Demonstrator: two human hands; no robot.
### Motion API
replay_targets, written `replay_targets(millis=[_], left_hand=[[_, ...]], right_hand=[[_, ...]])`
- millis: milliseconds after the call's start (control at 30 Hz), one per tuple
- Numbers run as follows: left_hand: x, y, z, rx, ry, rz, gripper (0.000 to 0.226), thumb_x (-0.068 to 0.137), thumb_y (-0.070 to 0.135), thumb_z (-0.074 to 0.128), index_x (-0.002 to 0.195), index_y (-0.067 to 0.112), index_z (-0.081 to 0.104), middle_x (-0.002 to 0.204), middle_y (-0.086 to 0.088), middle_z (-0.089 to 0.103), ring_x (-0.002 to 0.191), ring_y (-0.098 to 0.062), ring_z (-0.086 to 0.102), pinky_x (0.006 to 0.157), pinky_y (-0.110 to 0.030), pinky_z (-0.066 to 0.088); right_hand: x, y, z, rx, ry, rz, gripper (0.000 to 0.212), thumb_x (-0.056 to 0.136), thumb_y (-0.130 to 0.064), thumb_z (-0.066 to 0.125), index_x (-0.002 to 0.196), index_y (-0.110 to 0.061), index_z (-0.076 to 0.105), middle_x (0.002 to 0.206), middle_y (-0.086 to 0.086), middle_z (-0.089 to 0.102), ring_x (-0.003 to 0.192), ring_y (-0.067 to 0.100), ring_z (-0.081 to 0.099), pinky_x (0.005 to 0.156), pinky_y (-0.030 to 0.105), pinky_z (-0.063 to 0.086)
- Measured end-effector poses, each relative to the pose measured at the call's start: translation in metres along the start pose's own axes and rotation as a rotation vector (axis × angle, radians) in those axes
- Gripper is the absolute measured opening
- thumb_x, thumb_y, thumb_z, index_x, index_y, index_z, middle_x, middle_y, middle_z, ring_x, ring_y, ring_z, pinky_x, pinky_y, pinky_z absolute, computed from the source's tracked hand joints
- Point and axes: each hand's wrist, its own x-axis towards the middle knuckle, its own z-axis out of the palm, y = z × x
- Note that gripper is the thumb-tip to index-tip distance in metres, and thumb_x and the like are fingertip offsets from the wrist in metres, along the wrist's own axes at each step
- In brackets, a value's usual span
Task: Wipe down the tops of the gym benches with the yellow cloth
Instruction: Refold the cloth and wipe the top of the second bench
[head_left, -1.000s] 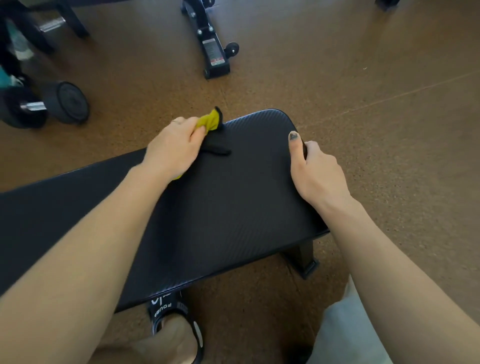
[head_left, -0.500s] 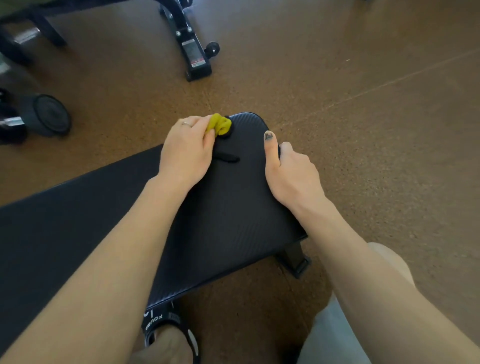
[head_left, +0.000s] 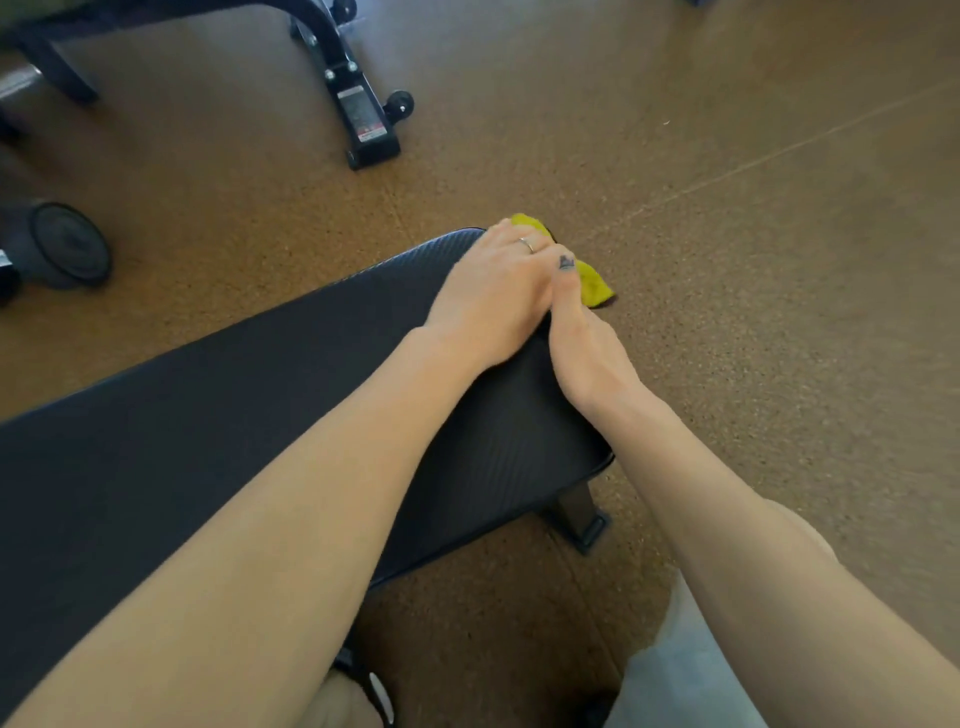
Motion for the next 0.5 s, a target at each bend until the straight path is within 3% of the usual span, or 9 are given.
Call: replay_targets(millis=[67,133,167,233,300,333,433,500], left_hand=[[-0.005,0.013,0.003,-0.064,0.002,0.035,0.029,0.104,0.032,0.046,0.104,0.015,0.07,0.103,0.001,0.07,0.108,-0.025,0.061,0.116,-0.042,0.034],[-0.013,0.018,0.0,-0.113,0.01,0.05,0.026,0.104,0.029,0.048,0.103,0.013,0.068,0.102,0.0,0.068,0.106,-0.024,0.06,0.115,-0.041,0.036],[-0.015,0.02,-0.003,-0.148,0.009,0.042,0.024,0.104,0.027,0.048,0.102,0.012,0.067,0.101,0.0,0.067,0.105,-0.023,0.06,0.114,-0.041,0.037],[-0.014,0.028,-0.015,-0.303,-0.027,-0.084,0.023,0.105,0.024,0.049,0.098,0.01,0.065,0.094,0.001,0.065,0.095,-0.02,0.059,0.102,-0.04,0.045],[-0.01,0.042,-0.037,-0.547,-0.066,-0.358,0.028,0.108,0.027,0.047,0.097,0.007,0.063,0.087,-0.004,0.066,0.085,-0.023,0.061,0.084,-0.044,0.051],[-0.007,0.047,-0.048,-0.665,-0.062,-0.504,0.031,0.108,0.029,0.045,0.098,0.007,0.064,0.089,-0.008,0.069,0.086,-0.026,0.064,0.082,-0.046,0.053],[-0.004,0.063,-0.088,-0.988,-0.09,-0.843,0.038,0.104,0.038,0.043,0.103,0.015,0.073,0.102,-0.008,0.076,0.101,-0.025,0.071,0.096,-0.049,0.055],[-0.003,0.077,-0.119,-1.212,-0.156,-1.032,0.044,0.1,0.046,0.045,0.111,0.017,0.075,0.109,-0.008,0.078,0.108,-0.026,0.072,0.104,-0.051,0.052]], right_hand=[[-0.002,0.004,-0.006,0.146,0.088,0.033,0.079,0.104,-0.063,0.009,0.113,-0.014,0.07,0.121,0.01,0.068,0.122,0.029,0.054,0.102,0.033,0.033],[-0.001,0.007,-0.008,0.232,0.168,0.058,0.076,0.103,-0.065,0.012,0.084,-0.019,0.069,0.092,0.003,0.07,0.102,0.023,0.061,0.097,0.036,0.041],[-0.001,0.009,-0.009,0.286,0.194,0.073,0.078,0.097,-0.072,0.014,0.085,-0.02,0.071,0.093,0.004,0.072,0.099,0.023,0.064,0.099,0.041,0.045],[-0.002,0.008,-0.014,0.429,0.231,0.118,0.084,0.082,-0.084,0.019,0.111,-0.026,0.072,0.112,0.004,0.073,0.108,0.024,0.066,0.105,0.051,0.046],[-0.005,0.0,-0.023,0.534,0.245,0.161,0.076,0.087,-0.078,0.025,0.132,-0.028,0.061,0.128,0.003,0.066,0.12,0.022,0.061,0.111,0.051,0.043],[-0.007,-0.007,-0.029,0.589,0.244,0.165,0.065,0.095,-0.07,0.028,0.134,-0.027,0.058,0.131,0.004,0.064,0.122,0.022,0.059,0.111,0.049,0.042],[-0.019,-0.034,-0.045,0.64,0.155,0.185,0.039,0.103,-0.055,0.038,0.127,-0.03,0.056,0.129,0.005,0.062,0.115,0.019,0.062,0.094,0.035,0.048],[-0.035,-0.055,-0.057,0.691,0.04,0.23,0.043,0.096,-0.054,0.052,0.125,-0.024,0.062,0.121,0.007,0.07,0.108,0.022,0.069,0.085,0.035,0.052]])
